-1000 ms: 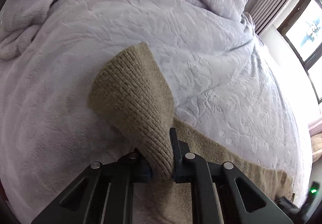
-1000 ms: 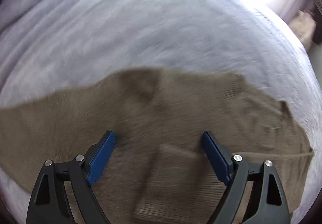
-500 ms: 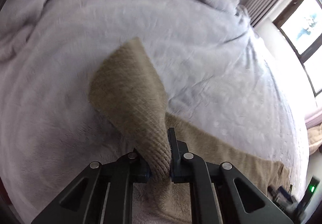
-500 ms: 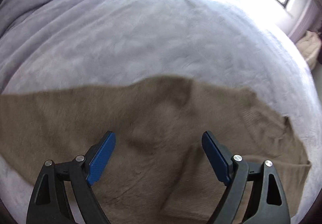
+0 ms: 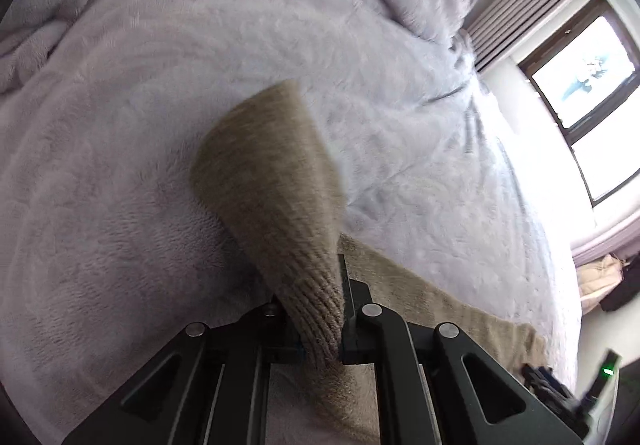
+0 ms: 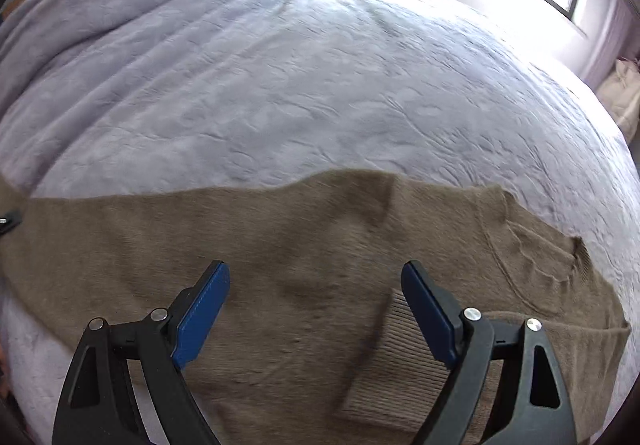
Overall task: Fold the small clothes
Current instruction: 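Grasp the other sleeve cuff with the left gripper and lift it, then fold the held sleeve across the sweater body with the left gripper and release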
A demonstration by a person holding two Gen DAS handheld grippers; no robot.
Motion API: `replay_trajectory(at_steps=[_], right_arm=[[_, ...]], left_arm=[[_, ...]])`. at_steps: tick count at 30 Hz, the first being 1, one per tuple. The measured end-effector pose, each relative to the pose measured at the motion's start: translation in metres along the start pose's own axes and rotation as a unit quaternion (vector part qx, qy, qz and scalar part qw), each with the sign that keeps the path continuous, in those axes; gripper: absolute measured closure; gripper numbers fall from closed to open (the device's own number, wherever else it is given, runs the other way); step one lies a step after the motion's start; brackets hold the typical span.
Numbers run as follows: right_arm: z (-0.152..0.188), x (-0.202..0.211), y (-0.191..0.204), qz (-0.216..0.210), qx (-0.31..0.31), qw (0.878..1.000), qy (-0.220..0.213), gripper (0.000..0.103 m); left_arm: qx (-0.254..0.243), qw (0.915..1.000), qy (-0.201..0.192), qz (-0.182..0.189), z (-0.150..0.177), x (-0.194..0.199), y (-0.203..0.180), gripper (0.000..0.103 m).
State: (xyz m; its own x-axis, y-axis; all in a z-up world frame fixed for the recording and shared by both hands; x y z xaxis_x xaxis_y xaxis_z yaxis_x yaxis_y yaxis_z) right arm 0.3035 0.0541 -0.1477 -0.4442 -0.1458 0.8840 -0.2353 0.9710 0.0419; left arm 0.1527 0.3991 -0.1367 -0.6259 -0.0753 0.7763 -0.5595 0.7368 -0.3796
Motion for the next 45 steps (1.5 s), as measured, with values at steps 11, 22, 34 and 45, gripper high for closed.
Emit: replay_trajectory(at_steps=[11, 22, 34, 45], right_arm=[[0.021, 0.021, 0.033, -0.076, 0.041, 0.996, -0.008, 0.013], [0.086, 0.086, -0.151, -0.005, -0.082, 0.996, -0.024, 0.013], [0.170, 0.111, -0.284, 0.047, -0.169, 0.984, -0.016, 0.013], [0.197, 0.127, -0.335, 0.022, -0.201, 0.978, -0.042, 0.013]], left_arm=[[-0.094, 0.9951, -0.029, 0.006, 0.004, 0.046, -0.087, 0.093], [-0.278, 0.9557, 0.033, 0.090, 0.117, 0.039, -0.312, 0.093], [-0.402, 0.8959, 0.138, 0.130, 0.312, -0.004, -0.504, 0.093], [-0.464, 0.8486, 0.221, 0.124, 0.405, -0.040, -0.533, 0.092]])
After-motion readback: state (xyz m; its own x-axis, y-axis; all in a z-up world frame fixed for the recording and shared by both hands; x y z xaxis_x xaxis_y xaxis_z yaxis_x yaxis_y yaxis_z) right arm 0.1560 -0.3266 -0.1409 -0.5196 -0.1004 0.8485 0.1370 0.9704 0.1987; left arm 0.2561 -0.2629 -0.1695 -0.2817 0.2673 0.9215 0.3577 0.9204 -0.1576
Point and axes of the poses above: each gripper's, at about its wrist camera, not at the fingertips, and x roughly against the way its jaws point, y to its left, z to its underside, the point moved 8 cm from there along -x, roughly the way its jaws point, and after that the axes turned 6 degrees about -x, right-handed, at the moved point
